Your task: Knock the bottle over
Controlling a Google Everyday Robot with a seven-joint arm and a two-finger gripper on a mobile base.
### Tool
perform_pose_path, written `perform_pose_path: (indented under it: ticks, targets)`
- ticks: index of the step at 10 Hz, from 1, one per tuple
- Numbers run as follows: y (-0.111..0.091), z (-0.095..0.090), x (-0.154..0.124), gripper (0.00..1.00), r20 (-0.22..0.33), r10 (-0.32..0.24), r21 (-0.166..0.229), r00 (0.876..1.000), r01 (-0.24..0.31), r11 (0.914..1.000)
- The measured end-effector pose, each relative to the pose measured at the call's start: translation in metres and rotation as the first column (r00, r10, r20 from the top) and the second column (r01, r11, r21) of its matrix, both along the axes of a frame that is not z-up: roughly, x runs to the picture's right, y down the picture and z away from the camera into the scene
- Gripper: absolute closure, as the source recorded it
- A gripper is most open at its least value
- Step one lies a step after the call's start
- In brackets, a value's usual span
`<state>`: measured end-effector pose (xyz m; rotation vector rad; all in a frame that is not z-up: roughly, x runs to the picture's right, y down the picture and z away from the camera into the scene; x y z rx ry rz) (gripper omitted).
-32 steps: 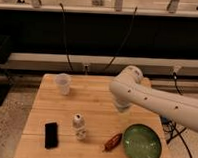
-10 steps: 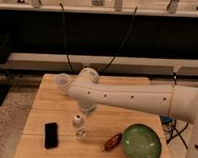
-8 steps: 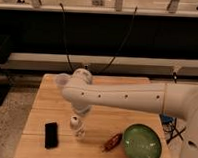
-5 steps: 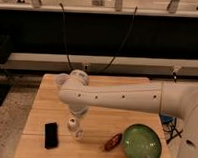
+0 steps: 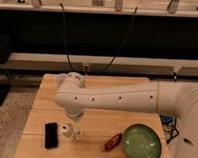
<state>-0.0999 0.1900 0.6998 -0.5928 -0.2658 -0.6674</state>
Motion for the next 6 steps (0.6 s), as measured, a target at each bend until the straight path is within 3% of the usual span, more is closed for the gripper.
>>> perform_pose_path:
  ticks: [6]
  targets:
    - [0.0063,-0.004,-0.0038,0.96,0.034,-0.011,0.006,0.999,0.011,0.9999]
